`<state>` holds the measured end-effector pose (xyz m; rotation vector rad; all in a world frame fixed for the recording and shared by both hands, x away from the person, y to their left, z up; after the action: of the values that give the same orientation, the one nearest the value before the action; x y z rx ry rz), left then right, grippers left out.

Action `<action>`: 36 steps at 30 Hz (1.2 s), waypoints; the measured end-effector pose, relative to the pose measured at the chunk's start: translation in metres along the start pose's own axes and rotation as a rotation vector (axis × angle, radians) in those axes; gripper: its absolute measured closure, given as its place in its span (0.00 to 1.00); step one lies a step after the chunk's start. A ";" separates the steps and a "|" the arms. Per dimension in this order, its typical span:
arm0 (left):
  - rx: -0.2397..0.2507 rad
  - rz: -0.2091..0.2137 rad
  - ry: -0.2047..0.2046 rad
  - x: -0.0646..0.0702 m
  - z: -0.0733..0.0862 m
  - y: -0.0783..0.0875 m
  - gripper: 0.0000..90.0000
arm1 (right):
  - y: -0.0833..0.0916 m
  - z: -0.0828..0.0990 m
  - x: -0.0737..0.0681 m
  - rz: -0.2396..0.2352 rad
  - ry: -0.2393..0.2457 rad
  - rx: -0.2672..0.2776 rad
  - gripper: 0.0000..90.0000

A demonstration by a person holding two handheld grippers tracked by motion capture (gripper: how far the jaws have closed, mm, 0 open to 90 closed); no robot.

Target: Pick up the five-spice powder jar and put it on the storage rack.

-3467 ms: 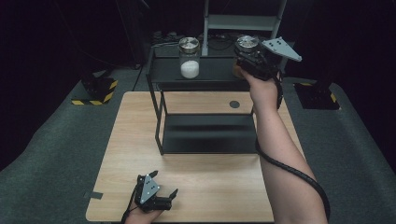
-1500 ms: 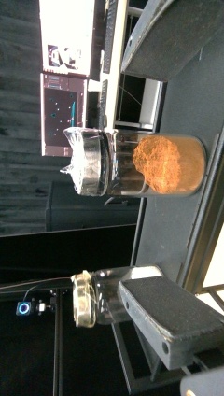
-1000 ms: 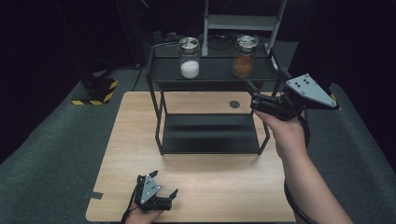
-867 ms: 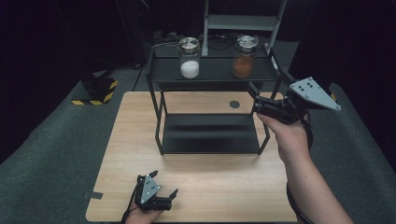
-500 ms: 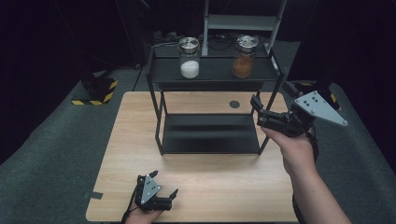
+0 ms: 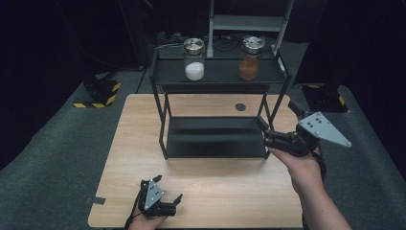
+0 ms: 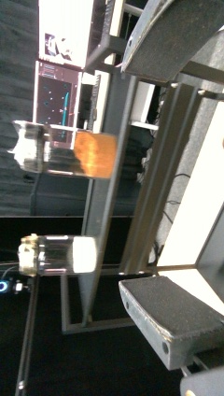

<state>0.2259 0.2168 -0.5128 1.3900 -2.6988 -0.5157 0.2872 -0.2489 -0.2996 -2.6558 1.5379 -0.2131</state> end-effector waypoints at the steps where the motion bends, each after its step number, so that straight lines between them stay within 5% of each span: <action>1: 0.000 0.000 0.000 0.000 0.000 0.000 0.01 | 0.002 0.005 -0.001 -0.001 0.003 -0.009 0.00; 36: 0.007 -0.002 0.001 0.000 0.001 0.001 0.01 | 0.041 0.119 -0.013 -0.003 0.049 -0.192 0.00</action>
<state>0.2252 0.2171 -0.5133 1.3943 -2.7015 -0.5060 0.2636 -0.2592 -0.4231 -2.8168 1.6480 -0.1384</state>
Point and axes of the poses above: each handheld gripper's, and its own axes: y roughly backward along the jaws, z roughly out of its underside, x roughly to its right, the point moved 7 cm from there along -y, roughly forward along the jaws, and after that the axes turned 6 degrees about x, right-handed, at the moved point
